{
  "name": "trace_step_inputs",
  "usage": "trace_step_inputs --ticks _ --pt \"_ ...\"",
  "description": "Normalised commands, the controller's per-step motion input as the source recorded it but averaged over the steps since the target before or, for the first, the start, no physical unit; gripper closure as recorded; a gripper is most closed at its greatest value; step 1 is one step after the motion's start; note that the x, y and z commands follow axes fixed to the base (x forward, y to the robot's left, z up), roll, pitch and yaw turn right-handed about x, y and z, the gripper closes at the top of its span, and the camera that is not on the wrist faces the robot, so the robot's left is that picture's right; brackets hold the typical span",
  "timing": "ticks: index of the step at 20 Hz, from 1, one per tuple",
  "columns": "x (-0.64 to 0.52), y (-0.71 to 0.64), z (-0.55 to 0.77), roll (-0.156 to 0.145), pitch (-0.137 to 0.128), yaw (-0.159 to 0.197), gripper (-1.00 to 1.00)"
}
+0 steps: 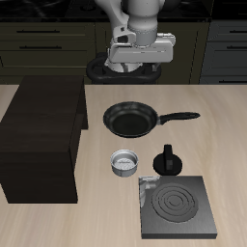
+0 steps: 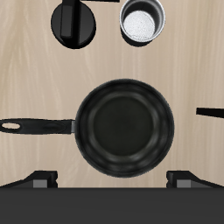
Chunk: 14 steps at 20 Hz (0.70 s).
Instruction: Place the frypan on top of the wooden shelf
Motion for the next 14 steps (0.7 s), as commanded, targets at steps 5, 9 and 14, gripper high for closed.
trace_step_inputs --ticks 5,9,14 --pt "-0.15 0.27 -0.19 0.029 -0.016 0.026 -1.00" --pt "-0.07 0.14 -0.17 -0.004 -0.009 -0.012 -1.00" --pt "-0.12 0.10 -0.24 -0.038 -0.042 0.003 -1.00"
